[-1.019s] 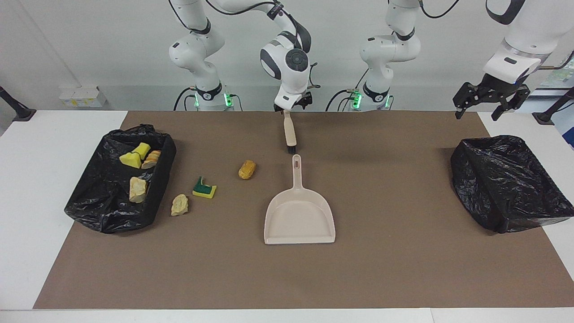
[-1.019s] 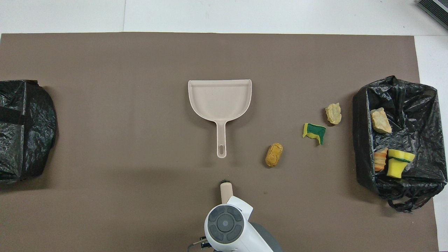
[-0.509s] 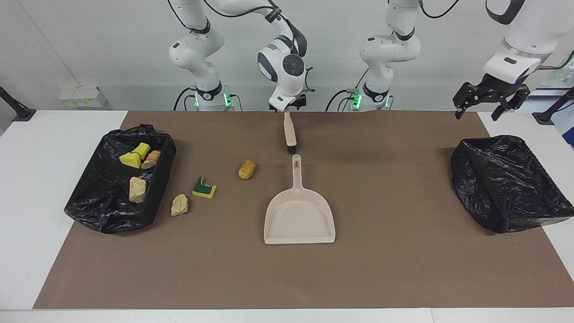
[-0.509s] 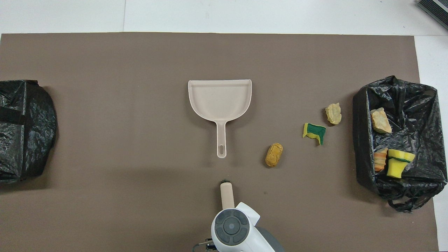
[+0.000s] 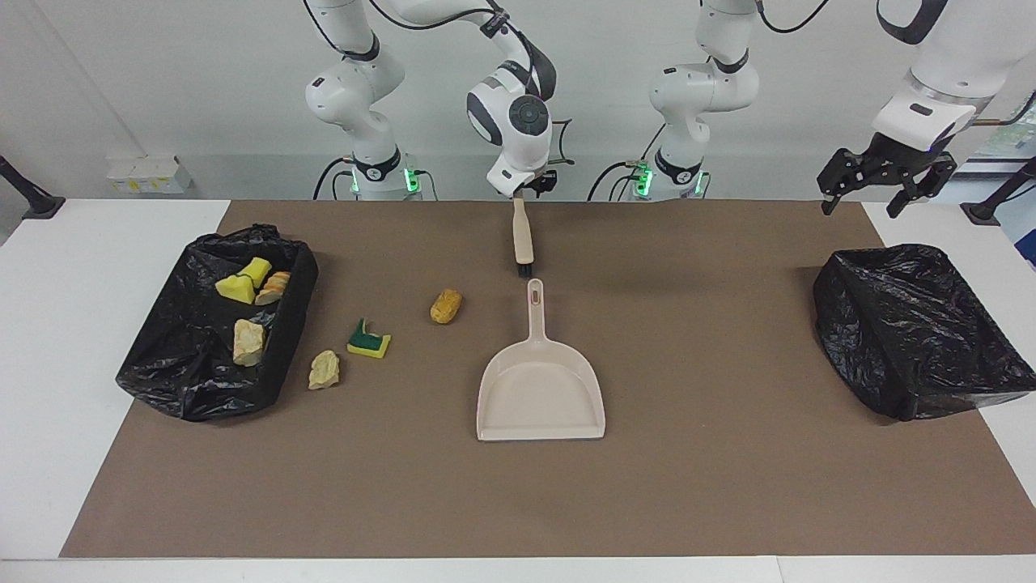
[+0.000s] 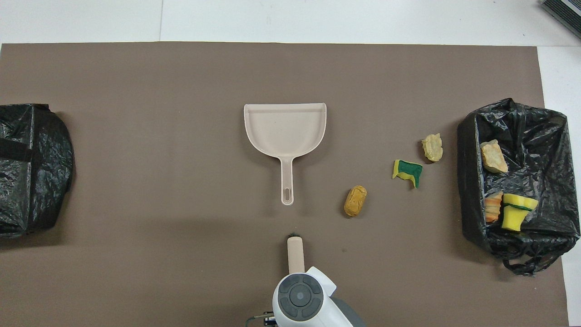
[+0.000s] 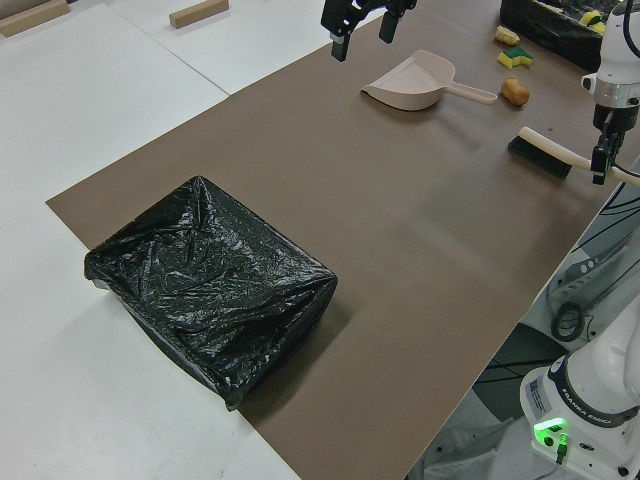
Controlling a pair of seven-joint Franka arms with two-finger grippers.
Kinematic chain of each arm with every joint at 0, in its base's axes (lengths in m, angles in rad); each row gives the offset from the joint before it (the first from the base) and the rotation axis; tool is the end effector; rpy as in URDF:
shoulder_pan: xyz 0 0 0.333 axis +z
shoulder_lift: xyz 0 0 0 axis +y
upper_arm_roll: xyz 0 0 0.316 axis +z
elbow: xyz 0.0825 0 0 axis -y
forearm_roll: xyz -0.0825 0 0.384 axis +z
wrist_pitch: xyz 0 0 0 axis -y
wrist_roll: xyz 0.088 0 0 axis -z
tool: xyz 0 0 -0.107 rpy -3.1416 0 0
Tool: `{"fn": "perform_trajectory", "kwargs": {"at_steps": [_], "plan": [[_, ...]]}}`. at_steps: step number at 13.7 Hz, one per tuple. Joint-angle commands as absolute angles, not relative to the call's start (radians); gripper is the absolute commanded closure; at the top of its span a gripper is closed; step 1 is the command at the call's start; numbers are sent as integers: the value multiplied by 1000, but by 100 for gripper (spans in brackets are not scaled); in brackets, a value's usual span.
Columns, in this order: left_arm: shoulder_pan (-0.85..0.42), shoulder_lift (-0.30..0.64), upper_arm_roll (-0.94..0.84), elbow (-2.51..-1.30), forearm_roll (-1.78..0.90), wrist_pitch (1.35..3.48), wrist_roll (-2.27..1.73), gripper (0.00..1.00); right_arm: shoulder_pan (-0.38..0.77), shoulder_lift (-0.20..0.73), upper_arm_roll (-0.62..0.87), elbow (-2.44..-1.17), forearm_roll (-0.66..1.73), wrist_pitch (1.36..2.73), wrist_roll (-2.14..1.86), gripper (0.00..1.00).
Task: Sweep and dump trash in bin
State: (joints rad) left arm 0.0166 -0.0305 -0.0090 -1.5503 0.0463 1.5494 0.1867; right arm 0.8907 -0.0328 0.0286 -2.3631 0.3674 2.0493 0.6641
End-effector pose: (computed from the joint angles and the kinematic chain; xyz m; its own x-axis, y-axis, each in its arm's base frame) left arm 0.5432 0.0091 0.6491 0.9840 -0.1770 0.0205 -0.1757 -0.9831 -0.0512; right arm 0.2663 0.3814 0.3224 0.9175 0.0391 -0.3958 0.0341 -0.9992 -0.0198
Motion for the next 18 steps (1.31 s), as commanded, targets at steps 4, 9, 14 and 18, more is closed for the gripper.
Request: {"fn": "perform_trajectory", "kwargs": {"at_steps": [4, 9, 14, 18], "plan": [[28, -37, -14, -1539, 35, 1525, 195, 0, 890, -64, 26, -2384, 385, 2045, 666, 71], [28, -37, -14, -1539, 35, 1525, 195, 0, 890, -69, 25, -2378, 373, 2039, 666, 100], [28, -37, -14, -1539, 35, 1525, 195, 0, 879, -103, 17, -2355, 342, 1981, 676, 100], [28, -37, -14, -1539, 35, 1526, 195, 0, 813, -104, 15, -2249, 226, 1792, 683, 100]]}}
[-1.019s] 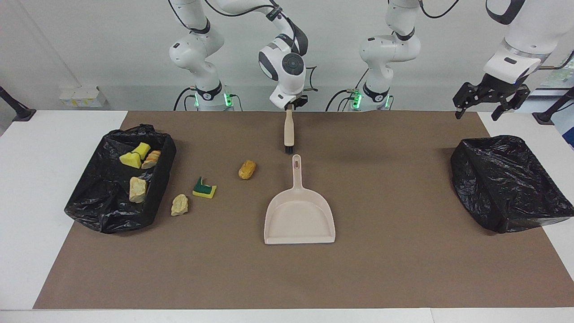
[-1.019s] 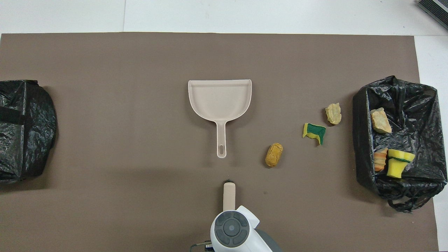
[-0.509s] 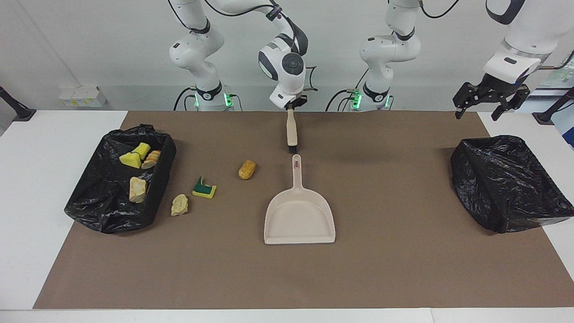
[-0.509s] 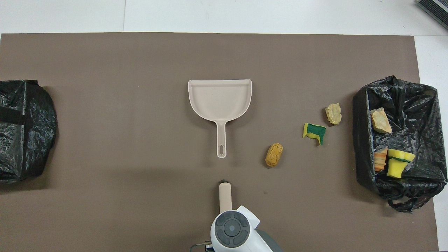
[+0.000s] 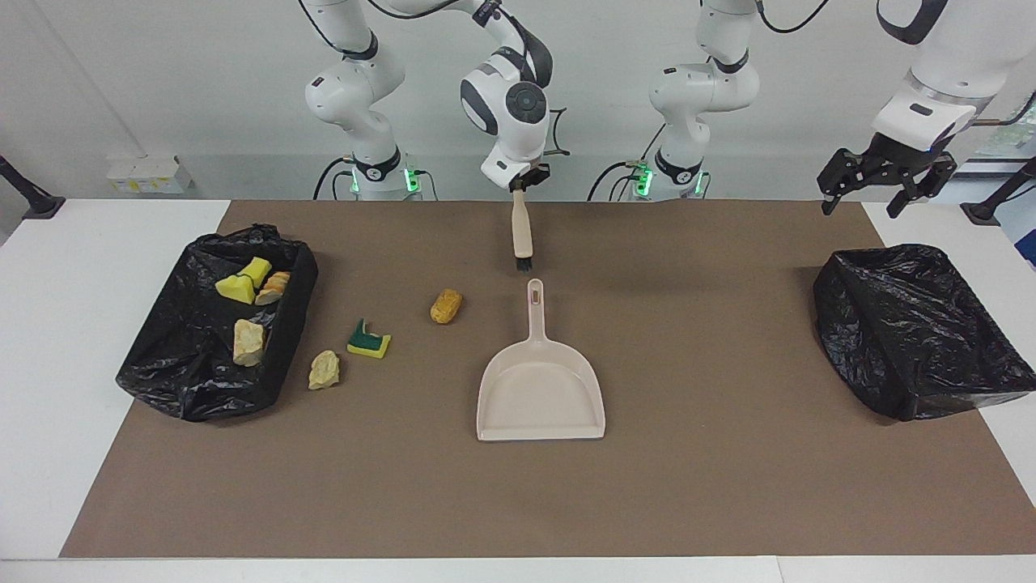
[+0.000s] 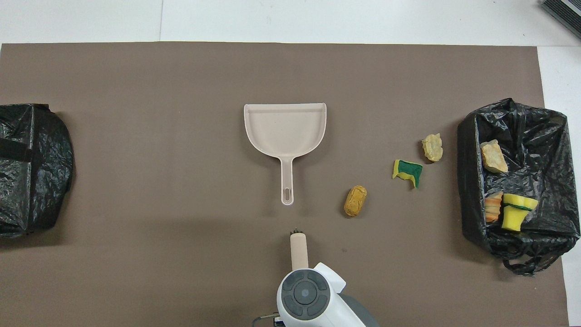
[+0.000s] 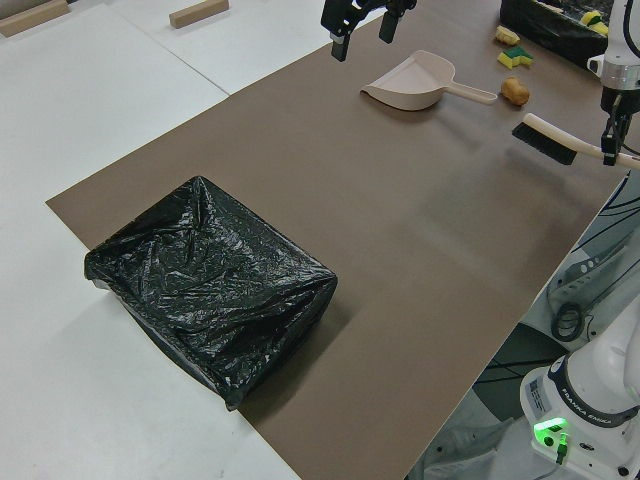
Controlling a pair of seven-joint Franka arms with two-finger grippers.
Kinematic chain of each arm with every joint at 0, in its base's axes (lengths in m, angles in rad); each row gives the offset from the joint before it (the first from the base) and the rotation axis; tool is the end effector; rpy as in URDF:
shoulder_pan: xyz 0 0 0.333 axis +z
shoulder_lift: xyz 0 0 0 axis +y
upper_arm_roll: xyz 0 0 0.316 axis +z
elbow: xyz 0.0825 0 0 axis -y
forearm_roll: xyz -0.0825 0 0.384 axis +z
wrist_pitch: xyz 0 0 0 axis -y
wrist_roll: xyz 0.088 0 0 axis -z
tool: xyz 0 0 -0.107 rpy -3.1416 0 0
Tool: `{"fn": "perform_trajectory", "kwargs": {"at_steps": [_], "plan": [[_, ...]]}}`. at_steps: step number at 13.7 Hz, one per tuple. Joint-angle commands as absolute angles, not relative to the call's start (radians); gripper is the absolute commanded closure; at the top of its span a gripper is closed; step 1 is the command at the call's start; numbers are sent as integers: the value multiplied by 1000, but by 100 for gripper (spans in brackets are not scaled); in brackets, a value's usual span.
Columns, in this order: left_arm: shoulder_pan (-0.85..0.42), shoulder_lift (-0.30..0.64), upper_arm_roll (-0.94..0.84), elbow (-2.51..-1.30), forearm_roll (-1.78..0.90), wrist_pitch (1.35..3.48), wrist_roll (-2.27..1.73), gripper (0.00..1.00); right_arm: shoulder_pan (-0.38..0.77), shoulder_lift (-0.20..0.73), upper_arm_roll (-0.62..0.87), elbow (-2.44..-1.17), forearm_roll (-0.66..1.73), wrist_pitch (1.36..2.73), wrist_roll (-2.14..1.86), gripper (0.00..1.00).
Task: Sweep and dump trash in bin
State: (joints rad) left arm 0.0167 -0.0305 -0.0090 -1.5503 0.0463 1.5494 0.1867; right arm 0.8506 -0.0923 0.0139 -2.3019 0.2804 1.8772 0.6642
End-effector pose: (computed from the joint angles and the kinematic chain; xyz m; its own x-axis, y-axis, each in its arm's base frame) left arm 0.5432 0.0091 0.6491 0.9840 -0.1769 0.0205 -0.1756 -0.9831 -0.0512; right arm 0.2830 0.3639 0.3650 0.9145 0.0572 -0.4005 0.0767 -0.9965 0.0330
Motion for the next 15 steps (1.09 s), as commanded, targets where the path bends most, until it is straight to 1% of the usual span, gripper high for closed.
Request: {"fn": "perform_trajectory", "kwargs": {"at_steps": [1, 3, 6, 9, 13, 15], "plan": [[28, -37, -14, -1539, 35, 1525, 195, 0, 796, -103, 15, -2221, 198, 1746, 683, 100], [28, -37, -14, -1539, 35, 1525, 195, 0, 763, -101, 15, -2174, 132, 1659, 681, 100], [28, -37, -14, -1539, 35, 1525, 195, 0, 703, -95, 15, -2116, 49, 1573, 664, 100], [28, -37, -14, -1539, 35, 1525, 195, 0, 654, -69, 18, -2066, -58, 1516, 618, 100], [28, -37, -14, -1539, 35, 1525, 195, 0, 560, -49, 20, -2051, -196, 1459, 522, 100], [28, -37, -14, -1539, 35, 1525, 195, 0, 516, -38, 18, -2051, -256, 1454, 471, 100]]}}
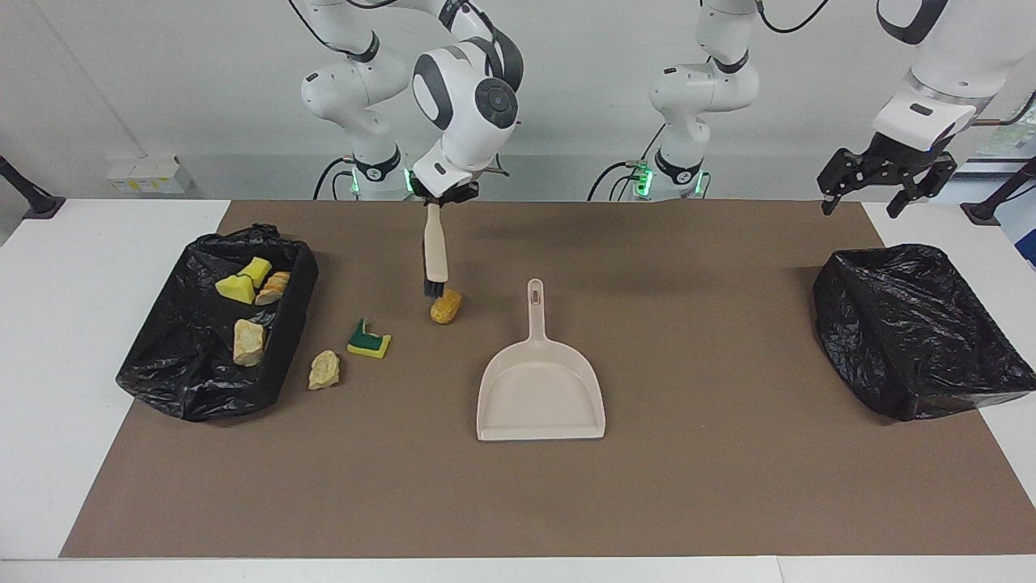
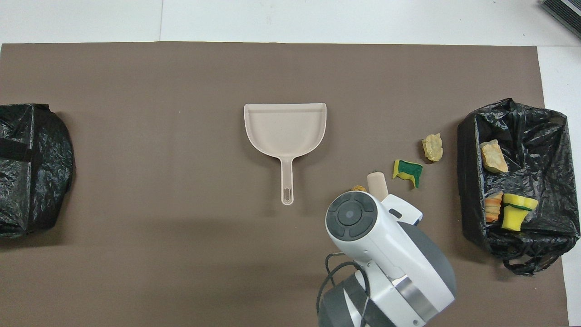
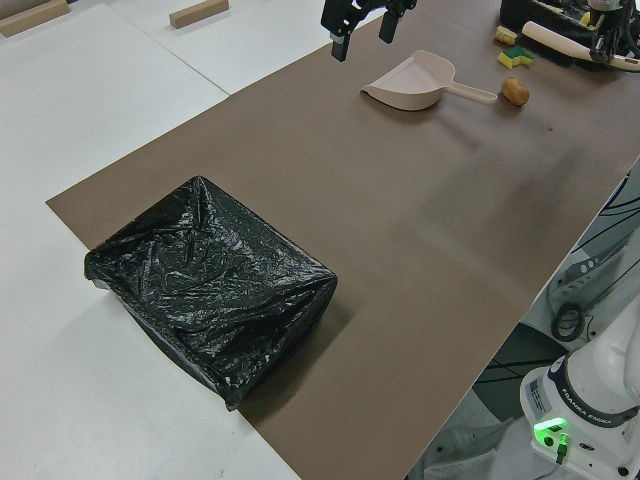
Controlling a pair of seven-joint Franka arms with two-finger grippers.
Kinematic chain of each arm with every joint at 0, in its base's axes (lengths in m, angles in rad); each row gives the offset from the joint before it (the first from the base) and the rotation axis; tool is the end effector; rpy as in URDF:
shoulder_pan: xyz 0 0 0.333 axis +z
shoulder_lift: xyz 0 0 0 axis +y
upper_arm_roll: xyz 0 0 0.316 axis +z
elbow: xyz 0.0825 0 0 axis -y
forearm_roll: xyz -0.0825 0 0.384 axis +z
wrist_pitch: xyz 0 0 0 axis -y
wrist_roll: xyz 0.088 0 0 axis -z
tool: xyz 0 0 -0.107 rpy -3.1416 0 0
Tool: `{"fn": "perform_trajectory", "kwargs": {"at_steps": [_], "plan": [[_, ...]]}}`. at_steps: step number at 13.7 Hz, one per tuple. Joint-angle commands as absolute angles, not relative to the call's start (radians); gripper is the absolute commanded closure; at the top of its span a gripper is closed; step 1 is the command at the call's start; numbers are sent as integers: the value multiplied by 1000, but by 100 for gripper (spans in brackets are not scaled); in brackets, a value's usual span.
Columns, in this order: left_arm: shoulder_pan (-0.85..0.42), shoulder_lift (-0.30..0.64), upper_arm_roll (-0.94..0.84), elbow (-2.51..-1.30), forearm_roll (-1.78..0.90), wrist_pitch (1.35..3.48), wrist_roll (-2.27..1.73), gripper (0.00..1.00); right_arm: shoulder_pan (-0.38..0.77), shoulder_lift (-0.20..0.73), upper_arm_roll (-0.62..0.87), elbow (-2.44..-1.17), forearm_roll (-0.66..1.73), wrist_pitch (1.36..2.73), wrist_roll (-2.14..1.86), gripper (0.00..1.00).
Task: Sweep and dump trash in bin
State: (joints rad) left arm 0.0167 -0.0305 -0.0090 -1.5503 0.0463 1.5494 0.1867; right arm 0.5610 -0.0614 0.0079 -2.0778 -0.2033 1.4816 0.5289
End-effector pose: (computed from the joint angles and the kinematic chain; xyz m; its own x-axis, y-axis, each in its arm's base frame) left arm 0.5432 0.0091 0.6491 0.9840 -0.1769 0.0205 -0.1756 -0.9831 -0.0512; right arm 0.4060 0.2323 0.4276 0.9381 -0.0054 -0.3464 0.1477 -0.8982 0.4140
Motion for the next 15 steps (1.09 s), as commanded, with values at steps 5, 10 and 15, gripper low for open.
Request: {"fn": "perform_trajectory", "kwargs": {"at_steps": [5, 10, 15], "plan": [[28, -37, -14, -1539, 35, 1525, 195, 0, 413, -17, 21, -2048, -345, 1482, 350, 100], [-38, -76, -54, -1618, 29, 1535, 167, 0, 319, 35, 18, -2005, -405, 1560, 233, 100], [-340, -97, -54, -1807, -32, 1716, -171, 0, 275, 118, 20, -1922, -416, 1617, 170, 100]]}}
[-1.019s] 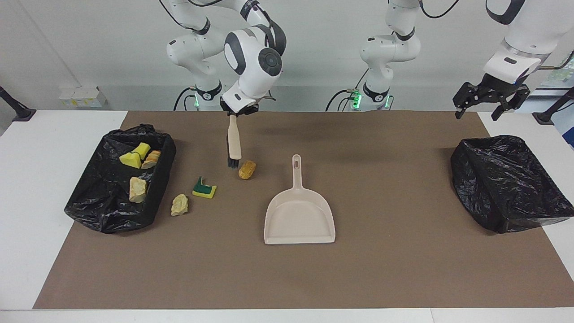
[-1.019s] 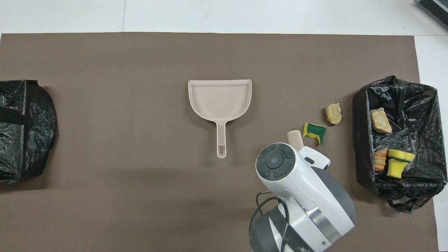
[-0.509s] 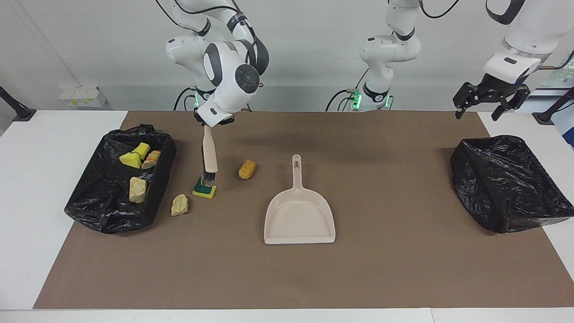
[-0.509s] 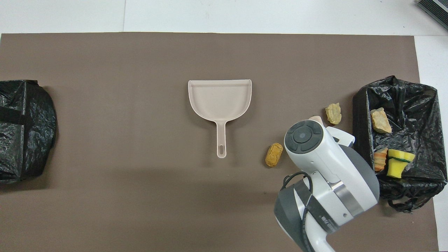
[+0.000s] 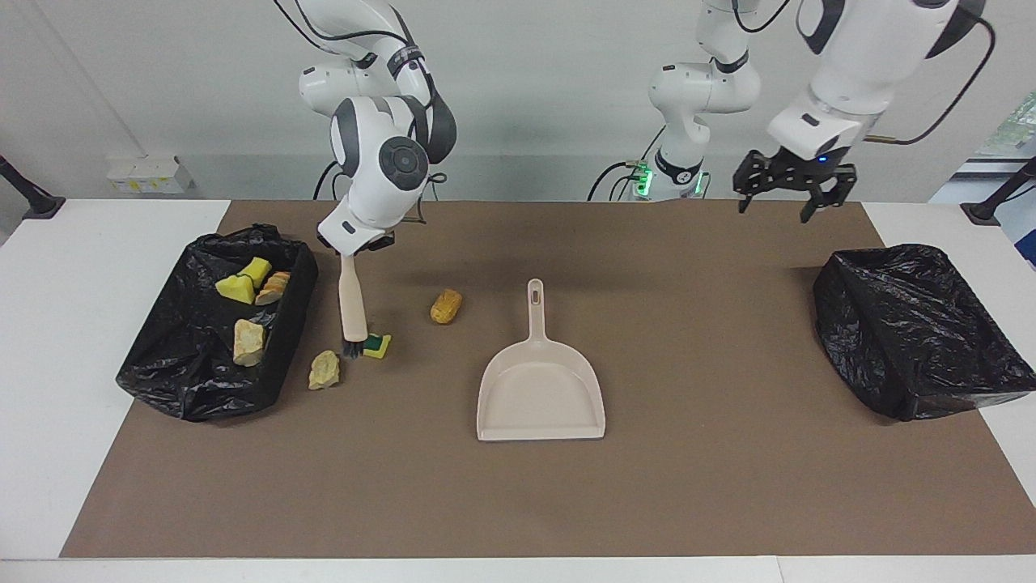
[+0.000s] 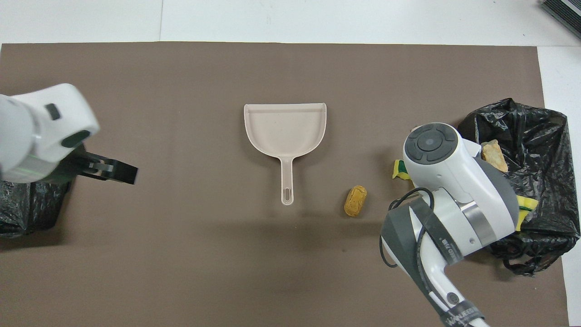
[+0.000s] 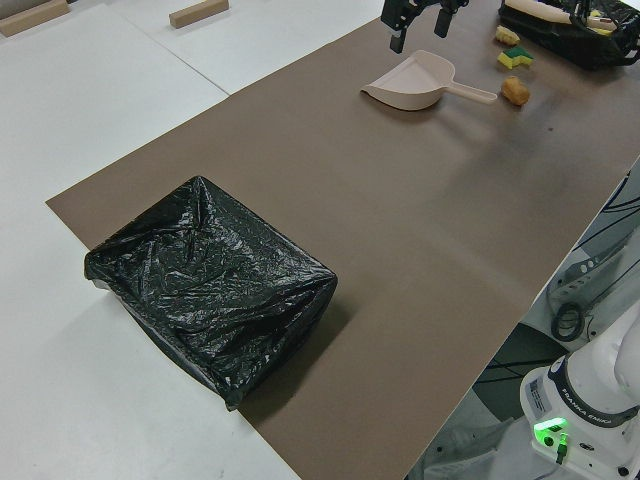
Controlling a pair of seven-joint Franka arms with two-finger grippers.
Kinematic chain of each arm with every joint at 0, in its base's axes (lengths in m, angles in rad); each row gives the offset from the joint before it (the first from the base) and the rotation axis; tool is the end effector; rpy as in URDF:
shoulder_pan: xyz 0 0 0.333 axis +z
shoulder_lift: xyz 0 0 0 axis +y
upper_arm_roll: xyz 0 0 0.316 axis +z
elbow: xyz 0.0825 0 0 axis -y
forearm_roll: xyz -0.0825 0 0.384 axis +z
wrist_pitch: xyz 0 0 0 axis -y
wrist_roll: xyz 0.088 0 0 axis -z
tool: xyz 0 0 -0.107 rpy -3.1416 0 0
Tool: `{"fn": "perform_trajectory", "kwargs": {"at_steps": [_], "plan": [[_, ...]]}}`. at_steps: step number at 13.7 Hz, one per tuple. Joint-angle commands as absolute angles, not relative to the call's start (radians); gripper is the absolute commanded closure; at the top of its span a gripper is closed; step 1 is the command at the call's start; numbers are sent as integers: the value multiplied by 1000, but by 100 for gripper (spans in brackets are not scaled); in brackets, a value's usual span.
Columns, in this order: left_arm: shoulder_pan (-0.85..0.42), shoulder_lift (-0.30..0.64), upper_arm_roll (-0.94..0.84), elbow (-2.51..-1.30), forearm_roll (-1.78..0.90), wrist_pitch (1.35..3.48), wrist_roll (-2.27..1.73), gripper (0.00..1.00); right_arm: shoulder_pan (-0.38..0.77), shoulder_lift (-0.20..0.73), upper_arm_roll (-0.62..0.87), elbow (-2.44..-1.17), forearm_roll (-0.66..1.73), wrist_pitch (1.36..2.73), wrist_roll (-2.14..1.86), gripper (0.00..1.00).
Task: Sweep and dump trash in bin
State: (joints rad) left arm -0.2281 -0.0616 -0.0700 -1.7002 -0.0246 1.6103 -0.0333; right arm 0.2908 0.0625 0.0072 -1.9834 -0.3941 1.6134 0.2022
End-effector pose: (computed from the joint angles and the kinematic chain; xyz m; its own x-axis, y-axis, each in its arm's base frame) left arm 0.5118 -0.1611 0.6003 0.9651 -0.2604 -0.0291 -0.2599 -0.9654 0.0193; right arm 0.5087 0.1148 0.4139 0.9322 0.1093 -0.3449 0.2571 -0.8709 0.4188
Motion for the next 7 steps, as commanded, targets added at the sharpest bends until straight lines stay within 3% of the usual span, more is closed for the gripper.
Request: {"fn": "perform_trajectory", "kwargs": {"at_steps": [1, 4, 7], "plan": [[-404, -92, -54, -1836, -32, 1773, -254, 0, 275, 148, 18, -1904, -417, 1638, 170, 100], [-582, -34, -54, -1903, -34, 1934, -461, 0, 244, 202, 20, -1898, -423, 1709, 170, 100], [-704, 122, -54, -1905, -32, 2086, -635, 0, 242, 204, 20, -1901, -422, 1717, 152, 100]]}}
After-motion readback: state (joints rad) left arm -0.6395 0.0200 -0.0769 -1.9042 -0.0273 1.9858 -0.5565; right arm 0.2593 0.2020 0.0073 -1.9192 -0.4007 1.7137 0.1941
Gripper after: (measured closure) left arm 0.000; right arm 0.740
